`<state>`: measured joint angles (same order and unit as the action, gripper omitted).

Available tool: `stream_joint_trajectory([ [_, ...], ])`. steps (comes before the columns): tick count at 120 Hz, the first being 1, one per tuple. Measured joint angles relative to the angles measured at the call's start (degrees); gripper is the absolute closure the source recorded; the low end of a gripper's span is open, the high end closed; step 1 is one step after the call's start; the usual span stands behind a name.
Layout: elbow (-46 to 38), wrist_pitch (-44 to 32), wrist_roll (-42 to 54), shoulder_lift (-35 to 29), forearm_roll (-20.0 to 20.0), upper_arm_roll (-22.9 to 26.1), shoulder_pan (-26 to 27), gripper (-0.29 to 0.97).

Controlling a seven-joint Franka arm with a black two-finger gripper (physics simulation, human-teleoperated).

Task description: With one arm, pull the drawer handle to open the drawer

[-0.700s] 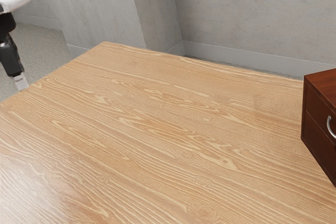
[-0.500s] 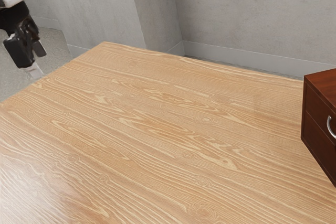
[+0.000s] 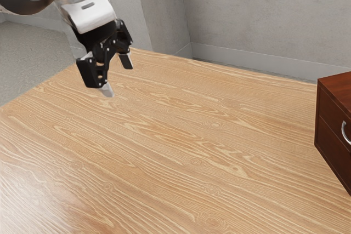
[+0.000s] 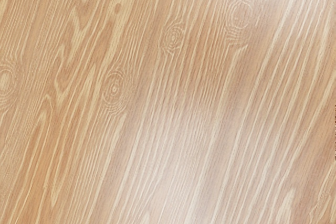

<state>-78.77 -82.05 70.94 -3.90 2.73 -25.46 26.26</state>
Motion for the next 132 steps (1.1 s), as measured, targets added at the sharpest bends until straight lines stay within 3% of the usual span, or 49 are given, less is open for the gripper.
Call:
stream_joint_trajectory([
  [16, -7.14, -3.93, 4.35, -1.83, 0.20, 12.57, -9.14, 0.00],
  [26, -11.59, -7.94, 6.80, -2.02, 0.23, 15.38, -9.48, 0.00],
  [40, -16.00, -14.92, 9.73, -0.58, 0.28, 16.05, -6.84, 0.00],
  [78, -16.09, -28.62, 15.36, 6.50, 0.32, 16.18, 0.75, 0.00],
  [132, -15.88, -42.77, 19.66, 11.65, 0.17, 16.28, 4.04, 0.00],
])
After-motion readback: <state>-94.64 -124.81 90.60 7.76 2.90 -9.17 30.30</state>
